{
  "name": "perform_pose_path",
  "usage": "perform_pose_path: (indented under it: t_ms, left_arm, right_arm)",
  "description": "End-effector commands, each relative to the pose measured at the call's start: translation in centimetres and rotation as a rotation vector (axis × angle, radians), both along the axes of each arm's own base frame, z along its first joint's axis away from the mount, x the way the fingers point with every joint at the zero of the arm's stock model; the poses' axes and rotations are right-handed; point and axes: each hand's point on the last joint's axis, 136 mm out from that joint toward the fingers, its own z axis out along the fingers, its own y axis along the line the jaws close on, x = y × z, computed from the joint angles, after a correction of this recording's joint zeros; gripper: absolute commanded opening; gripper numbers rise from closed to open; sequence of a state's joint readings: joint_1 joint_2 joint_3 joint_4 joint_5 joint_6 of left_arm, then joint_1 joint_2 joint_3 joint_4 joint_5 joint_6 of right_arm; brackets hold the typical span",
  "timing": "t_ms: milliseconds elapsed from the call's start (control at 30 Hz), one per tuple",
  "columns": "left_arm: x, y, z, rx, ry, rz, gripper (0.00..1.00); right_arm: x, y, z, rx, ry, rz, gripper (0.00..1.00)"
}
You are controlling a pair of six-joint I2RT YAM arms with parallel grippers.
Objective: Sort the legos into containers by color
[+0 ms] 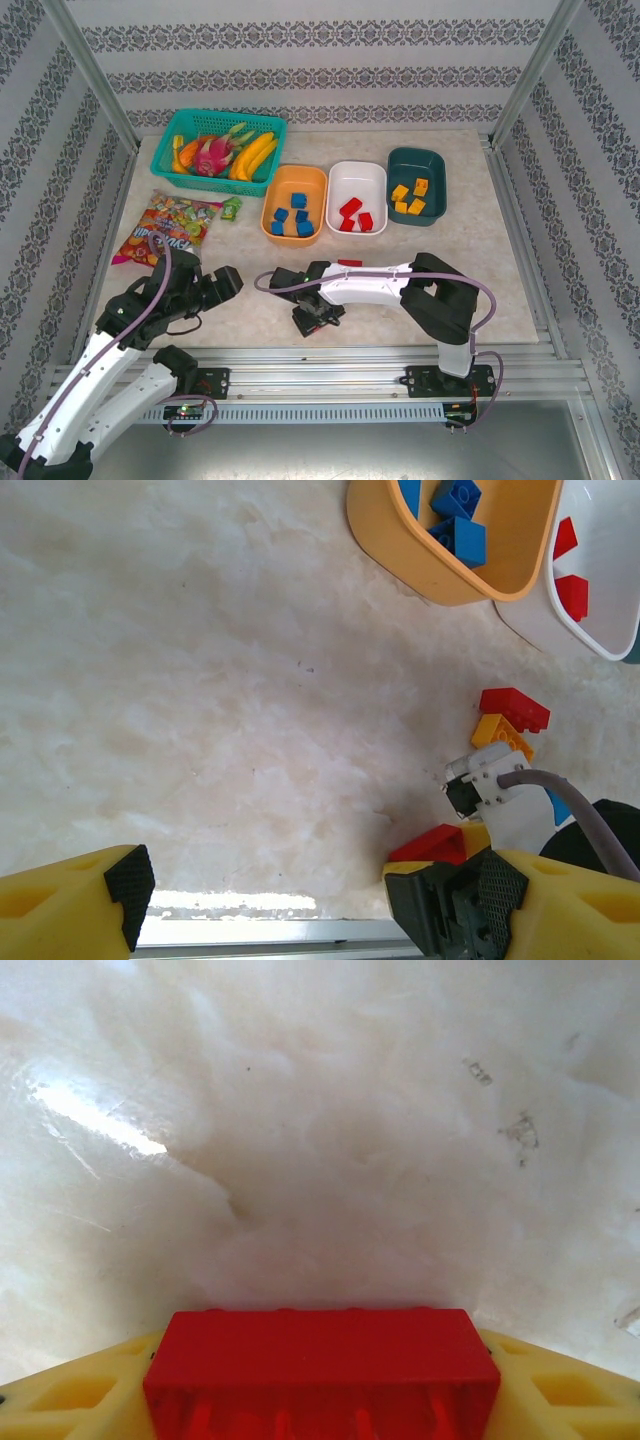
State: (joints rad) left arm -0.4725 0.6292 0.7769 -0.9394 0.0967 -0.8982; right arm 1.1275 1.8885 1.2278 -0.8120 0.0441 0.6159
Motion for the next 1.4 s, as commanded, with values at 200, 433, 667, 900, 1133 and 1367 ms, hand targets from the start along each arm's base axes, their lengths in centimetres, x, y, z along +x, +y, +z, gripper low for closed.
perform_pose_path:
  t_ms: [200,433,667,900,1133,1367]
  left_arm:
    - [2.1,-4.0,2.9,-0.117,-0.091,-0.135,0.87]
    - [6.3,-7.8,5.5,-0.151,-0.148,-0.206,0.87]
    - [11.0,-11.5,6.9,-0.182,-0.189,-0.235,0.87]
    - [13.9,-13.3,7.7,-0.161,-0.209,-0.251,0.87]
    - [14.4,-14.1,7.5,-0.154,-0.199,-0.260,0.87]
    - [14.4,-14.7,7.1,-0.145,-0.185,-0.270,0.87]
  right_arm:
    - [5.8,-1.9,8.0,0.132,-0.147,-0.153,0.54]
    - [16.5,-5.7,12.7,0.249,-0.249,-0.356,0.53]
    - [27.7,-8.9,11.6,0.302,-0.273,-0.518,0.52]
    - [34.8,-10.2,8.3,0.315,-0.270,-0.529,0.53]
    - [37.4,-10.6,4.7,0.318,-0.206,-0.543,0.57]
    - [37.2,-10.6,3.6,0.310,-0.158,-0.544,0.71]
